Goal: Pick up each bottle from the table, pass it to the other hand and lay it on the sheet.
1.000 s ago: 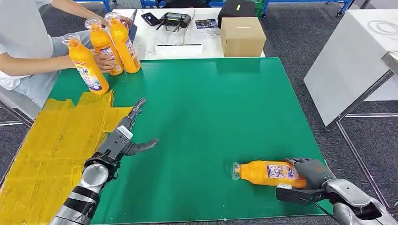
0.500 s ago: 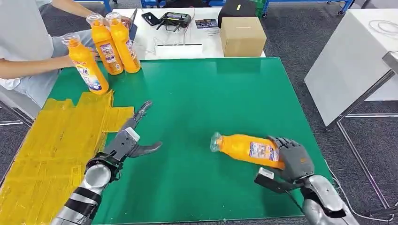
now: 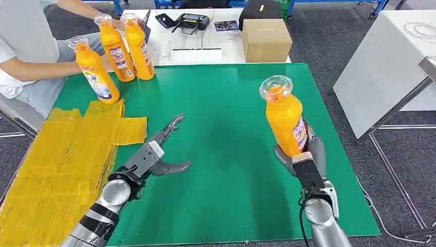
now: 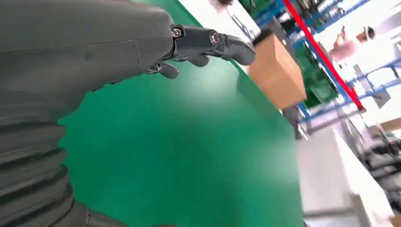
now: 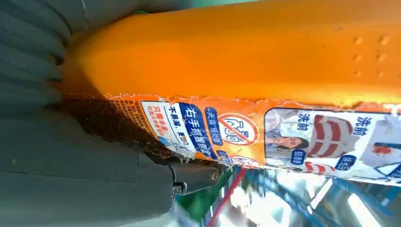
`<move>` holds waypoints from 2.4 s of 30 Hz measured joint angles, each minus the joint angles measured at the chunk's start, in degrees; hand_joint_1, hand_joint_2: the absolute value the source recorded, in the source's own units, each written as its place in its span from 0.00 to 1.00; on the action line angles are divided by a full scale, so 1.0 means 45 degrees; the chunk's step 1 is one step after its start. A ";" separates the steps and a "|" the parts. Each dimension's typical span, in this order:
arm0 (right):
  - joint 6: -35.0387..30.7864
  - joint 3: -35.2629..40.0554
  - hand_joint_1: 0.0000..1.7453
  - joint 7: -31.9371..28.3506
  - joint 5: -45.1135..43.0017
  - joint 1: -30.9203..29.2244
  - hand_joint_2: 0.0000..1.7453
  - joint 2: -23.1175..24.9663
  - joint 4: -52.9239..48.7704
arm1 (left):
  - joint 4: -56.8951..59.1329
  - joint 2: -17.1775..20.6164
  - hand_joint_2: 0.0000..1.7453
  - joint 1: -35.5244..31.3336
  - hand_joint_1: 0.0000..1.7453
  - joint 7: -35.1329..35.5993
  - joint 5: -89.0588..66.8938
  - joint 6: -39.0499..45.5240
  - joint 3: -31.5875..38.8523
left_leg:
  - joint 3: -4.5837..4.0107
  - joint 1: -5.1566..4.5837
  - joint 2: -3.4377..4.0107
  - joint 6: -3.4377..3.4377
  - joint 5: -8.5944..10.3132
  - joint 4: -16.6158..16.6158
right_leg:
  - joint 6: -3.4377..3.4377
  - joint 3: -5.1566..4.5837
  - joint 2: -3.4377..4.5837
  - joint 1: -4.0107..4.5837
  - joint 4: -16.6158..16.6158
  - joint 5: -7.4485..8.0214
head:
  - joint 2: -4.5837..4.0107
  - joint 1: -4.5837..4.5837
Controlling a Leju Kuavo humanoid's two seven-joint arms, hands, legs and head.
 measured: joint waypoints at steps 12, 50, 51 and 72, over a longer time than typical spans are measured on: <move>0.2344 0.0515 1.00 -0.0394 -0.2734 -0.0717 1.00 0.1497 0.0972 | 0.0190 -0.0238 1.00 -0.0489 0.00 0.0296 0.2994 -0.1492 -0.0253 | -0.0005 0.0003 -0.0004 -0.0001 0.0001 -0.0002 | -0.0001 -0.0002 -0.0003 0.0002 0.0002 -0.0001 | 0.0000 0.0005; 0.2281 0.5188 1.00 -0.0375 -0.0111 -0.2206 1.00 0.2274 0.4216 | 0.0632 -0.0355 1.00 -0.1097 0.00 0.0442 0.4369 -0.1551 -0.1181 | -0.0013 0.0006 0.0000 -0.0006 0.0004 -0.0002 | -0.0001 -0.0011 0.0000 0.0003 0.0005 -0.0001 | 0.0000 0.0005; 0.2320 0.5270 1.00 -0.0375 -0.0111 -0.2255 1.00 0.2274 0.4304 | 0.0666 -0.0370 1.00 -0.1101 0.00 0.0437 0.4403 -0.1560 -0.1186 | -0.0013 0.0006 -0.0001 -0.0006 0.0004 -0.0001 | -0.0001 -0.0011 0.0000 0.0003 0.0005 -0.0001 | 0.0000 0.0005; 0.2446 0.5858 1.00 -0.0375 -0.0179 -0.2665 1.00 0.2342 0.5192 | 0.0787 -0.0413 1.00 -0.1044 0.66 0.0364 0.5184 -0.1662 -0.1298 | -0.0013 0.0006 0.0000 -0.0006 0.0004 -0.0001 | -0.0001 -0.0011 0.0000 0.0003 0.0005 -0.0001 | 0.0000 0.0005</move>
